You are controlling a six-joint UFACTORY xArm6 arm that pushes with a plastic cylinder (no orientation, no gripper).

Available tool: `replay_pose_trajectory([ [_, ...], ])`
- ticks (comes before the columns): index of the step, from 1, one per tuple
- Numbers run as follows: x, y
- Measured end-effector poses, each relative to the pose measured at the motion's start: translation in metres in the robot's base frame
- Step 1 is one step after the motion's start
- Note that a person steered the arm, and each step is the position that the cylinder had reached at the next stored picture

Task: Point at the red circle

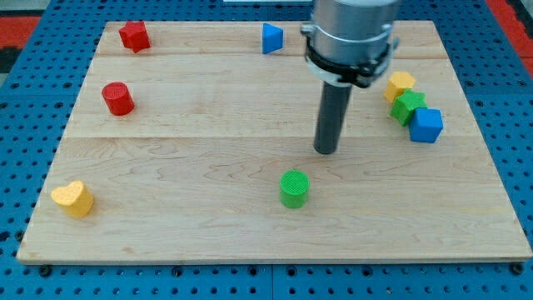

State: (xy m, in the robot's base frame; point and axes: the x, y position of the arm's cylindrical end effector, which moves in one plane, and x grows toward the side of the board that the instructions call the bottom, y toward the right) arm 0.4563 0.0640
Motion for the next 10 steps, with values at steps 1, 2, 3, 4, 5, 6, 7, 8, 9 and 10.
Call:
replay_pose_trajectory([
  [1, -0.007, -0.008],
  [2, -0.007, -0.008],
  [3, -0.009, -0.018],
  [4, -0.029, -0.055],
  [5, -0.044, -0.082],
  [6, -0.041, -0.109],
  [7, -0.039, -0.172],
  [8, -0.038, -0.245],
  [9, -0.039, -0.316],
  [10, -0.051, -0.343],
])
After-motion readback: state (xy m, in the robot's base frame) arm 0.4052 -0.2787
